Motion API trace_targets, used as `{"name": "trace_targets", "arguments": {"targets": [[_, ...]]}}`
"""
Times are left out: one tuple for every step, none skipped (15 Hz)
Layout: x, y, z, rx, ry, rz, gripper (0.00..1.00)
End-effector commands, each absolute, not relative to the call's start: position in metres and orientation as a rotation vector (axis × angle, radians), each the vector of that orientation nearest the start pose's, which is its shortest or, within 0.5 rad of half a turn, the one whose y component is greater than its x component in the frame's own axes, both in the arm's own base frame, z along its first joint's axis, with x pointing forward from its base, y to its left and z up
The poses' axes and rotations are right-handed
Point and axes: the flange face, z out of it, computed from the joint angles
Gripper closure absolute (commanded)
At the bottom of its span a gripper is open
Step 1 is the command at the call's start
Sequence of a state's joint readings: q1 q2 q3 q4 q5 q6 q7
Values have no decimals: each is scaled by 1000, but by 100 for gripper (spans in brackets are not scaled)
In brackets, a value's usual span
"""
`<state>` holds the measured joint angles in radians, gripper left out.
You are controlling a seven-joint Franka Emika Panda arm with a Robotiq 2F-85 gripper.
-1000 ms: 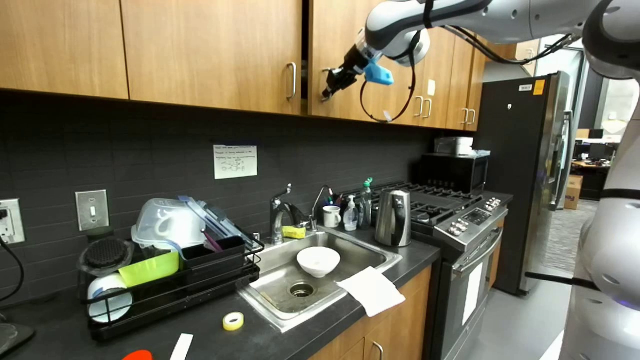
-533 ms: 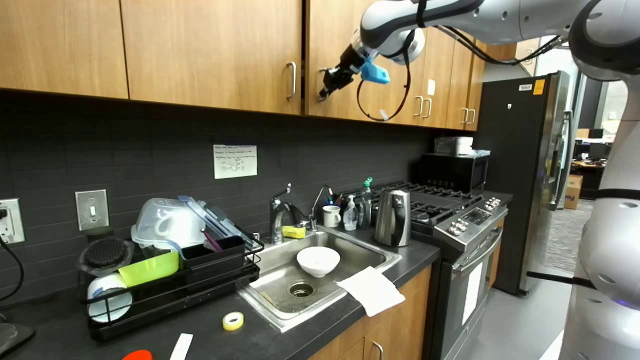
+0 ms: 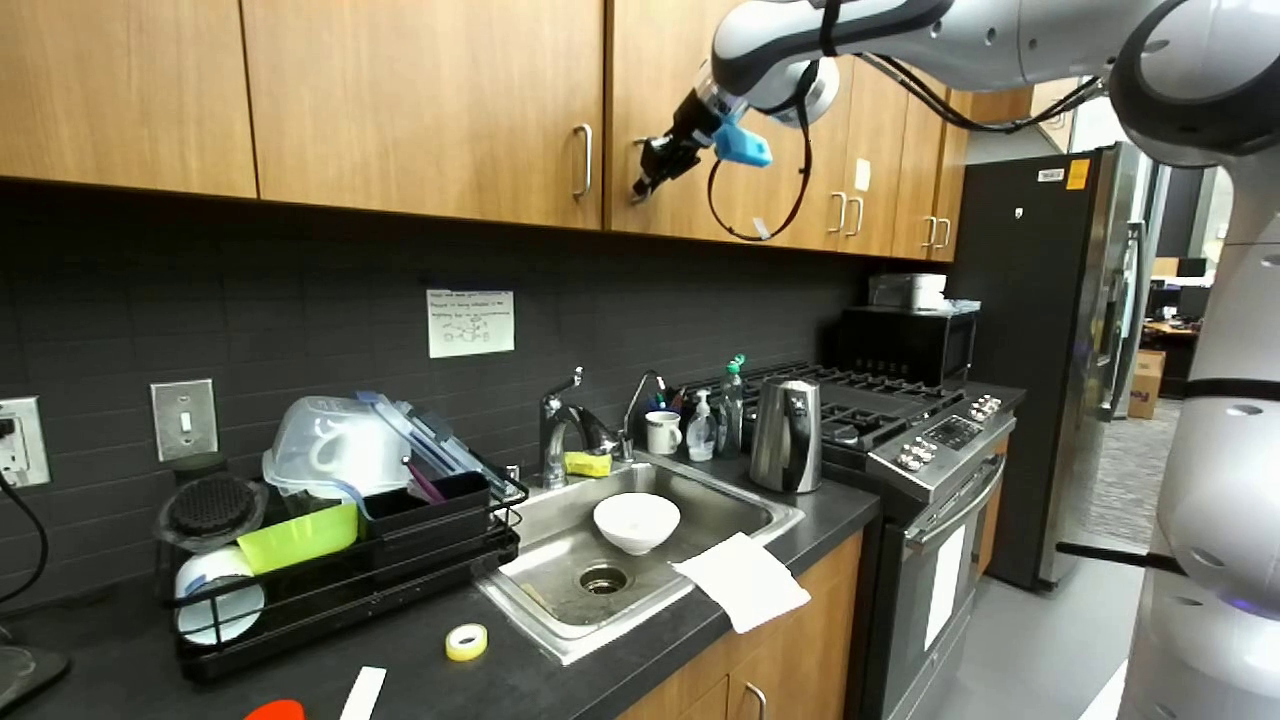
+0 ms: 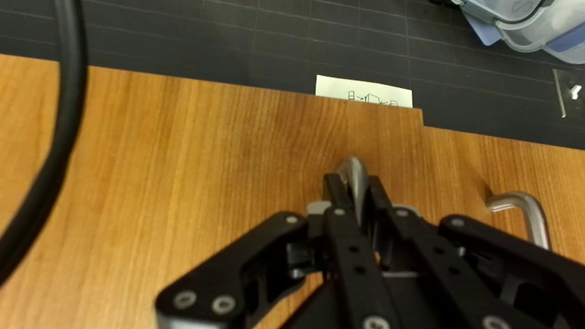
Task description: Close the open cabinet door
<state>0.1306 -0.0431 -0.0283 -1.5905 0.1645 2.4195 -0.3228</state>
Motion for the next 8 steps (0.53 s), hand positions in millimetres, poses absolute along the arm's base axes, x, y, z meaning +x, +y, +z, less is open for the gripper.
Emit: {"name": "trace_targets", "arguments": {"targets": [[592,60,749,-2754,-542,-1292,97],[593,60,749,-2756,-545,-1290,97],[594,60,750,-2758,-545,-1287,97],[595,61,750,-2759,-546,-1286,97],[596,61,750,-2760,-546,-1282,97],[597,62,750,-2760,-548,-1280,97],[598,62,751,-2762,-547,-1276,97],[598,62,750,-2762,-548,-1276,97]]}}
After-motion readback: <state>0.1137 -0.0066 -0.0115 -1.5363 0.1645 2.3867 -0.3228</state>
